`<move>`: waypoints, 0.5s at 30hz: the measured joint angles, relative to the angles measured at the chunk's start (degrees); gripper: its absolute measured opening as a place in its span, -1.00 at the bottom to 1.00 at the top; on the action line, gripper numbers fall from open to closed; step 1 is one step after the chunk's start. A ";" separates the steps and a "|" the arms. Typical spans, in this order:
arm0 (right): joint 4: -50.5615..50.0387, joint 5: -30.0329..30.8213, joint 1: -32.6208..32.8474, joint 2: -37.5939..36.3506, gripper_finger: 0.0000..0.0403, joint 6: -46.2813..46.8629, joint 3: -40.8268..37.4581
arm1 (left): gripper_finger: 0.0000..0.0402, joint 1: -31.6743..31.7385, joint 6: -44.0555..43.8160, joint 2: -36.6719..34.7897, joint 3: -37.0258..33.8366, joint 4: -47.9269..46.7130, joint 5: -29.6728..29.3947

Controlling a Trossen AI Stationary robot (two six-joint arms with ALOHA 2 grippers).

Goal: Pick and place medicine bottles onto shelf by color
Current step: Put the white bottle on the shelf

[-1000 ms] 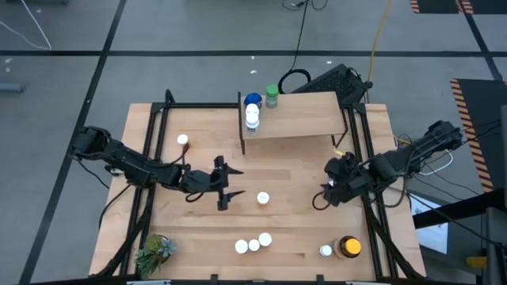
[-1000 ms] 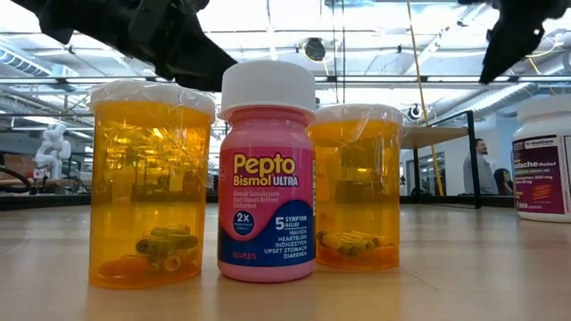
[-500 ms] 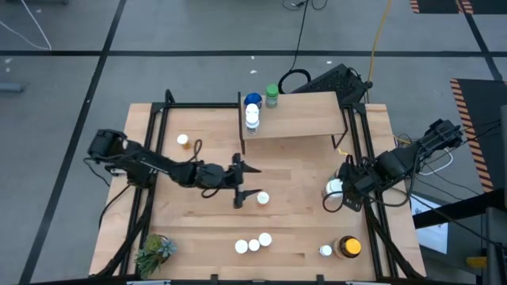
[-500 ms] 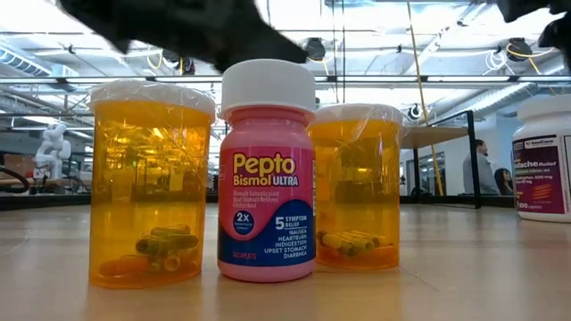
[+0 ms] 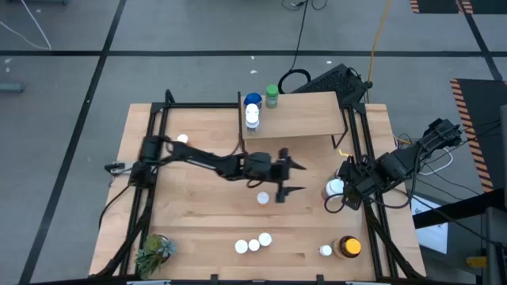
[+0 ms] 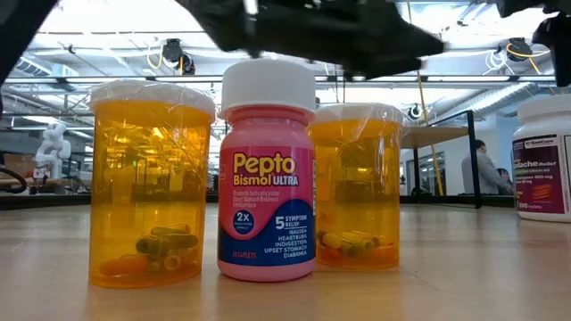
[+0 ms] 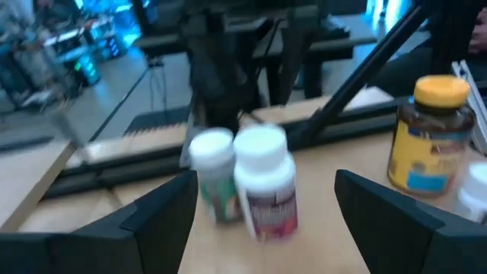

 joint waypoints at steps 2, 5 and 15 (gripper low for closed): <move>-0.04 1.77 0.00 0.00 0.26 -1.13 0.00 | 0.57 0.36 0.57 4.74 5.68 0.57 2.85; 0.03 8.30 0.00 -0.01 0.26 -0.77 -0.02 | 0.57 0.72 0.43 11.34 13.83 0.27 5.86; 0.02 18.34 -0.55 -0.04 0.26 0.60 -0.02 | 0.57 1.70 -2.74 30.89 39.25 1.98 9.80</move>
